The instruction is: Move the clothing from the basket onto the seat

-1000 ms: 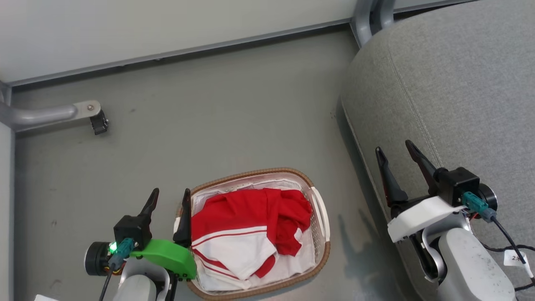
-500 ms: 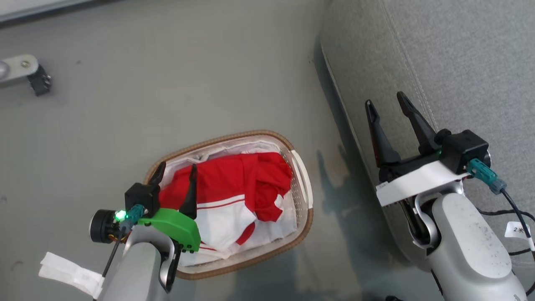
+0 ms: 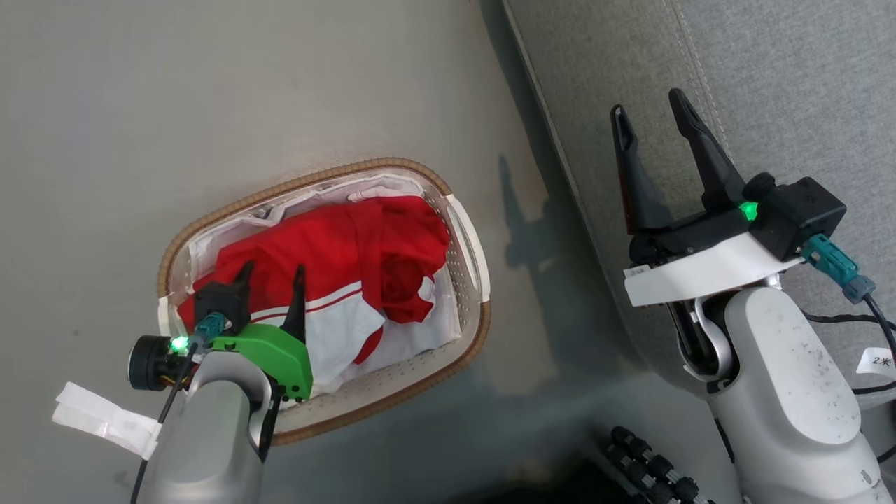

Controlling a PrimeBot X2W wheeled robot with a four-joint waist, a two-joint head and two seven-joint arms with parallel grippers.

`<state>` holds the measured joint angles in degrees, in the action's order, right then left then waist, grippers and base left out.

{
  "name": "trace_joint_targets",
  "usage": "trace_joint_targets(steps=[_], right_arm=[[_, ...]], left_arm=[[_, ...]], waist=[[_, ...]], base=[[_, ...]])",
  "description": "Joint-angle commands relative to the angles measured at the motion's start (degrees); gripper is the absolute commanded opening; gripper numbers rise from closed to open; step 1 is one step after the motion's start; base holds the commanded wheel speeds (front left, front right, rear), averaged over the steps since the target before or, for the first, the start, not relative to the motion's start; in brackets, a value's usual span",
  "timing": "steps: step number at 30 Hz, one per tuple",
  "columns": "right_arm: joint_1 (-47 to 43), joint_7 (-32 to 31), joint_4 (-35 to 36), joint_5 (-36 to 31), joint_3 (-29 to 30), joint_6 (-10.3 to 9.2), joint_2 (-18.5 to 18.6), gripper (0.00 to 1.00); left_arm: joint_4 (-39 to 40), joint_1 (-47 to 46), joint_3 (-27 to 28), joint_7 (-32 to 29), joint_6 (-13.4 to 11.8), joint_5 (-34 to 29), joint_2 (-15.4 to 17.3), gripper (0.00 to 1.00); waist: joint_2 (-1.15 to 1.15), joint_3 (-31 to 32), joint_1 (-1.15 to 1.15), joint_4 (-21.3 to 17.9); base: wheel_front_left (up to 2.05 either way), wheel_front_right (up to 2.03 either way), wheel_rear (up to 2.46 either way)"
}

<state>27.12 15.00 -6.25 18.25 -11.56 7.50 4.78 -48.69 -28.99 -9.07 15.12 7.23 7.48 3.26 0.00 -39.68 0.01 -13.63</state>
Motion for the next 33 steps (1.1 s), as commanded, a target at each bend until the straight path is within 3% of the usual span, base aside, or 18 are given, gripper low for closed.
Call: trace_joint_targets(steps=[1, 13, 22, 24, 33], right_arm=[[1.11, 0.26, 0.51, -0.17, -0.17, -0.02, -0.13, 1.00], [2.48, 0.26, 1.14, -0.61, 0.30, -0.03, -0.09, 1.00], [3.02, 0.26, 1.46, -0.95, -0.46, -0.03, -0.29, 1.00], [3.04, 0.26, 1.40, -1.02, -0.67, -0.02, -0.32, 1.00], [1.70, 0.26, 0.35, -1.28, -1.35, -0.03, 0.17, 1.00]], left_arm=[[-0.59, -1.84, 0.52, 0.06, -0.16, 0.09, 0.74, 1.00], [-6.92, -7.74, 0.41, 0.06, 0.17, -0.58, 1.16, 1.00], [-15.46, -12.63, -3.77, 0.05, 0.34, -1.24, 1.05, 1.00], [-17.49, -13.66, -4.68, 0.05, 0.32, -1.29, 1.06, 0.00], [-20.10, -12.39, -8.10, 0.06, 0.33, 4.55, 0.10, 0.00]], waist=[[0.00, -3.46, -0.01, -2.28], [0.00, -8.72, -0.01, -3.36], [0.00, -10.49, -0.01, -3.52], [0.00, -10.43, -0.01, -3.42], [0.00, -6.92, -0.01, -2.21]], base=[[0.00, 0.00, 0.00], [0.00, 0.00, 0.00], [0.00, 0.00, 0.00], [0.00, 0.00, 0.00], [0.00, 0.00, 0.00]])
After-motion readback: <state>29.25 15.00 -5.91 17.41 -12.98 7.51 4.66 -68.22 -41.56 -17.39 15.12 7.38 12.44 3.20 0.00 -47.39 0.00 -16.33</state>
